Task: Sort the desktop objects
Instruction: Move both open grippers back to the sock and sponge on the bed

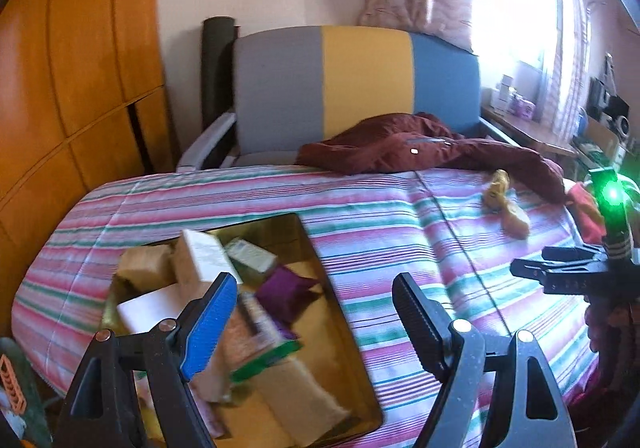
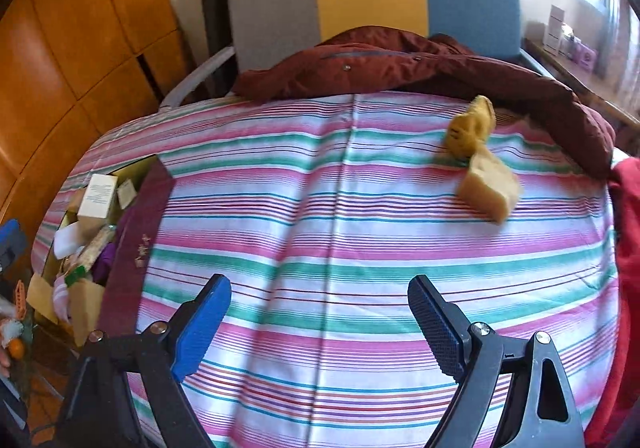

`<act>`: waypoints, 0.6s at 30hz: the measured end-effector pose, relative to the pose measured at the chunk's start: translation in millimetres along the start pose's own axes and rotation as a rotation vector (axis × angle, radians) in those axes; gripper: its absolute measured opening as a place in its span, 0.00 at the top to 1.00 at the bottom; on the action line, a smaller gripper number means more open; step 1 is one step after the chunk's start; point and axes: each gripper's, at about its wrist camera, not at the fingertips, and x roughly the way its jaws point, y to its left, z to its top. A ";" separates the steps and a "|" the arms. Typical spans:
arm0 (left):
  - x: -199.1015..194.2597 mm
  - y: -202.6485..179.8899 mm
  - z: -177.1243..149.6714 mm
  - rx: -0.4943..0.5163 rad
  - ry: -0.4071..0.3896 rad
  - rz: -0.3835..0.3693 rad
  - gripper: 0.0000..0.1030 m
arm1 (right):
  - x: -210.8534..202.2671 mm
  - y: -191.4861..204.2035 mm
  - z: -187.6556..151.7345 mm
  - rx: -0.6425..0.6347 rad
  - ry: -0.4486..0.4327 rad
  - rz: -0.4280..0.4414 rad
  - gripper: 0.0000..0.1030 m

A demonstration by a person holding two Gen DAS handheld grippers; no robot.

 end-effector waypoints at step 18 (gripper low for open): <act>37.5 -65.3 5.0 0.107 0.086 -0.069 0.21 | 3.8 -73.1 11.8 0.105 0.016 -0.083 0.12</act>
